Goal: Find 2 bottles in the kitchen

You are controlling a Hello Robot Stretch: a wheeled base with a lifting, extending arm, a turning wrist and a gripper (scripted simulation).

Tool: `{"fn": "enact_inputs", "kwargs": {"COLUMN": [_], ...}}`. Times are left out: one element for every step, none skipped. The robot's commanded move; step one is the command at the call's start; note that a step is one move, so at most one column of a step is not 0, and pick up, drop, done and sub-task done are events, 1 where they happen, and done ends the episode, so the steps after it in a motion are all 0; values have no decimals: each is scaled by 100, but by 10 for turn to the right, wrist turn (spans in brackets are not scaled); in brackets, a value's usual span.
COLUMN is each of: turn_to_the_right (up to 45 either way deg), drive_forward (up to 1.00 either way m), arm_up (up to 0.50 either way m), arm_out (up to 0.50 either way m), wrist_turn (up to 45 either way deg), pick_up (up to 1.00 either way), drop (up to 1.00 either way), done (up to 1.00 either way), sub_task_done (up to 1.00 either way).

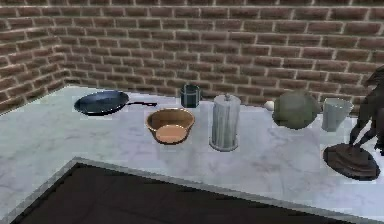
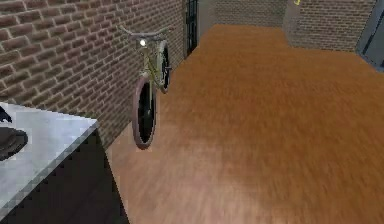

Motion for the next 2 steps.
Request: {"fn": "enact_inputs", "kwargs": {"turn_to_the_right": [-450,0], "drive_forward": [0,0], "arm_up": [0,0], "arm_out": [0,0], "wrist_turn": [0,0], "pick_up": [0,0], "drop": [0,0], "done": [0,100], "sub_task_done": [0,0]}}
